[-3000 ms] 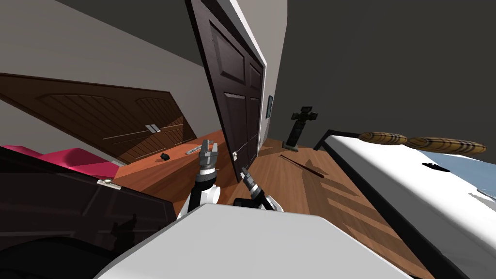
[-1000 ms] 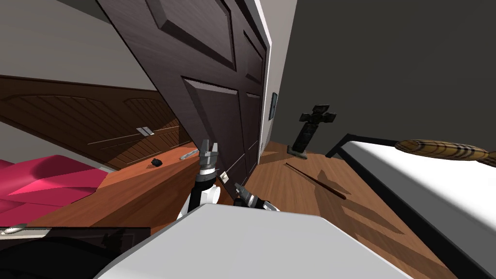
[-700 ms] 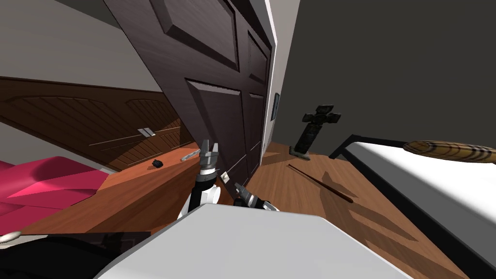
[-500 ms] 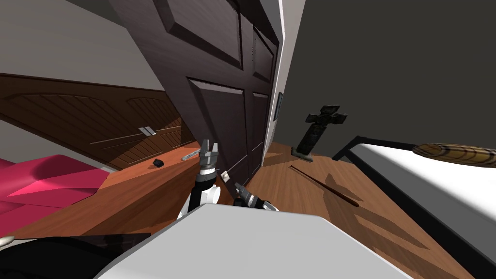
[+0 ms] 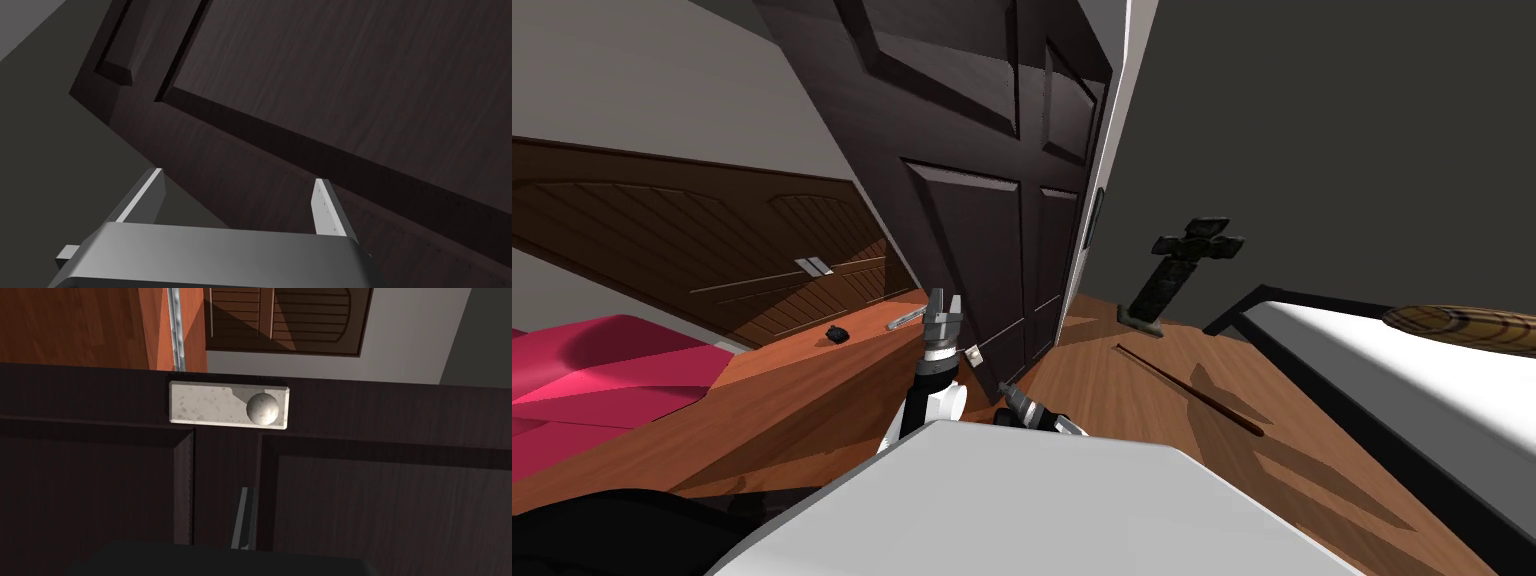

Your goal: Push the door open

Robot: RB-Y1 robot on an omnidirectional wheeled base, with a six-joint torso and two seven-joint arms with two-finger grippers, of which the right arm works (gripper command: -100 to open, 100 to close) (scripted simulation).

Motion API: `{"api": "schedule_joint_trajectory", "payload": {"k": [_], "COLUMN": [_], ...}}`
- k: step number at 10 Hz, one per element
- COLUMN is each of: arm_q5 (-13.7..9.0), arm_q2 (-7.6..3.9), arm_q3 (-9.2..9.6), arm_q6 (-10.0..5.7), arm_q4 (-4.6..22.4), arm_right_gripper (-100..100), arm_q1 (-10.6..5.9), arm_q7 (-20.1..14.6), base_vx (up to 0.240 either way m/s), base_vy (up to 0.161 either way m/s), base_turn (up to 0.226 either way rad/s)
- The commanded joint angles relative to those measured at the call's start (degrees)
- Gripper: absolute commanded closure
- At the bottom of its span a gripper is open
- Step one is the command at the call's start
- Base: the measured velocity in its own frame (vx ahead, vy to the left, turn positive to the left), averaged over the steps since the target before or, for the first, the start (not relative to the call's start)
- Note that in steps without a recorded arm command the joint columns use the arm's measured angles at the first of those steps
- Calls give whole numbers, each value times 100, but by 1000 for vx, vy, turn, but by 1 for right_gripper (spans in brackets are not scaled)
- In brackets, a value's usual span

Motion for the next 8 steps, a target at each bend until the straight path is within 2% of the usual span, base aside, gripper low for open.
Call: {"api": "schedule_joint_trajectory", "payload": {"k": [1, 4, 5, 7, 8], "arm_q5": [0, 0, -22, -54, -54], "arm_q2": [-3, -3, 17, 66, 66], "arm_q3": [0, 0, -172, -414, -414], "arm_q6": [0, 0, 7, 16, 16], "arm_q4": [0, 0, 49, 117, 117], "arm_right_gripper": [100, 100, -100, -100, -100], "arm_q1": [2, 2, 14, 31, 31], "arm_q7": [0, 0, 66, 158, 158], "base_vx": [-20, -7, -32, -62, -28], "base_vy": [-28, -9, 90, 183, 130], "base_turn": [2, 0, -77, -112, -28]}}
